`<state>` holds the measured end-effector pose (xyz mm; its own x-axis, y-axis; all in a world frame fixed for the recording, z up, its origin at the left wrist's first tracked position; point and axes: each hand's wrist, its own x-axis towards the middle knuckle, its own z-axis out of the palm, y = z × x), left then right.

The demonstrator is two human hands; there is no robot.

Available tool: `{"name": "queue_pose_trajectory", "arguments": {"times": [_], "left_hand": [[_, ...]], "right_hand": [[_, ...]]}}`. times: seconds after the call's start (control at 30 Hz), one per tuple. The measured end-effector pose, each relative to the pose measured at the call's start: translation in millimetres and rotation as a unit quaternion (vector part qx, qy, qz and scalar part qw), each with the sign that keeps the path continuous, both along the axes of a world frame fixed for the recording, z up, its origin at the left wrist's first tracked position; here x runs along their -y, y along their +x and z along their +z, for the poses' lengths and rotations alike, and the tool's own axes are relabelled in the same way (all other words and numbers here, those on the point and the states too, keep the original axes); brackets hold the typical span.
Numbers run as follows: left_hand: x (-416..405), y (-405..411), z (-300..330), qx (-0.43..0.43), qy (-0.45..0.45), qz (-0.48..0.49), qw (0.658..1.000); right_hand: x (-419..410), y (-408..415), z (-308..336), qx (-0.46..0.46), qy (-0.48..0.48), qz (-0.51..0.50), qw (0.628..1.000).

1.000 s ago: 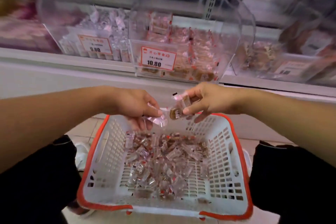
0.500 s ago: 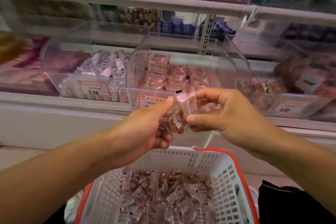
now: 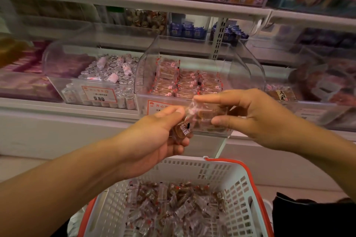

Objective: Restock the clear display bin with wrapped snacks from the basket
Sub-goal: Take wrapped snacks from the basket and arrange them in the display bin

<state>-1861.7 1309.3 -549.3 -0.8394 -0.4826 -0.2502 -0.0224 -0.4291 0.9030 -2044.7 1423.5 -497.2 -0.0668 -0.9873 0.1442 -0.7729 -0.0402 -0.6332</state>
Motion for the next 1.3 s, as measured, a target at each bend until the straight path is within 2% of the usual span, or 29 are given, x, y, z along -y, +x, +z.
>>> {"name": "queue_pose_trajectory", "arguments": {"times": [0.1,0.2,0.3,0.43,0.5,0.6,0.67,0.8,0.97,1.07,1.13,1.17,1.2,1.23,1.3], "left_hand": [[-3,-3,-3,0.011,-0.079,0.024,0.997],[-6,-4,-3,0.009,-0.085,0.041,0.996],[-9,-3,0,-0.006,-0.062,0.033,0.998],[-11,-4,-6,0.007,-0.185,0.029,0.982],[-11,-6,-6,-0.017,-0.201,0.049,0.978],[-12,-7,-2,-0.054,-0.206,0.069,0.975],[-16,-7,1,-0.05,-0.194,0.084,0.976],[-17,-7,5,-0.038,-0.166,0.146,0.975],[-14,-14,7,-0.002,-0.24,0.189,0.952],[9,-7,18,-0.02,-0.276,0.189,0.942],[28,-1,33,-0.026,-0.301,0.187,0.935],[36,-2,40,-0.014,-0.317,0.203,0.926],[45,-1,45,0.01,-0.356,0.238,0.904],[56,1,48,0.056,-0.418,0.278,0.863],[77,10,47,0.174,-0.554,0.314,0.751]], "right_hand": [[-1,8,-5,0.039,-0.075,-0.03,0.996],[-1,19,-12,0.022,-0.122,-0.059,0.991],[1,25,-17,0.018,-0.113,-0.061,0.992],[4,30,-24,-0.013,-0.144,-0.082,0.986],[5,33,-30,-0.021,-0.146,-0.099,0.984],[6,43,-39,0.101,-0.079,-0.055,0.99],[5,49,-46,0.135,-0.052,-0.013,0.989],[6,50,-47,0.079,-0.053,0.009,0.995],[7,42,-35,0.08,-0.097,-0.054,0.991],[28,49,-16,0.026,-0.116,-0.047,0.992],[46,51,0,0.027,-0.112,-0.04,0.992],[55,47,7,0.047,-0.096,-0.044,0.993],[66,38,11,0.07,-0.078,-0.061,0.993],[79,25,13,0.09,-0.065,-0.091,0.99],[110,-2,10,0.089,-0.016,-0.149,0.985]]}}
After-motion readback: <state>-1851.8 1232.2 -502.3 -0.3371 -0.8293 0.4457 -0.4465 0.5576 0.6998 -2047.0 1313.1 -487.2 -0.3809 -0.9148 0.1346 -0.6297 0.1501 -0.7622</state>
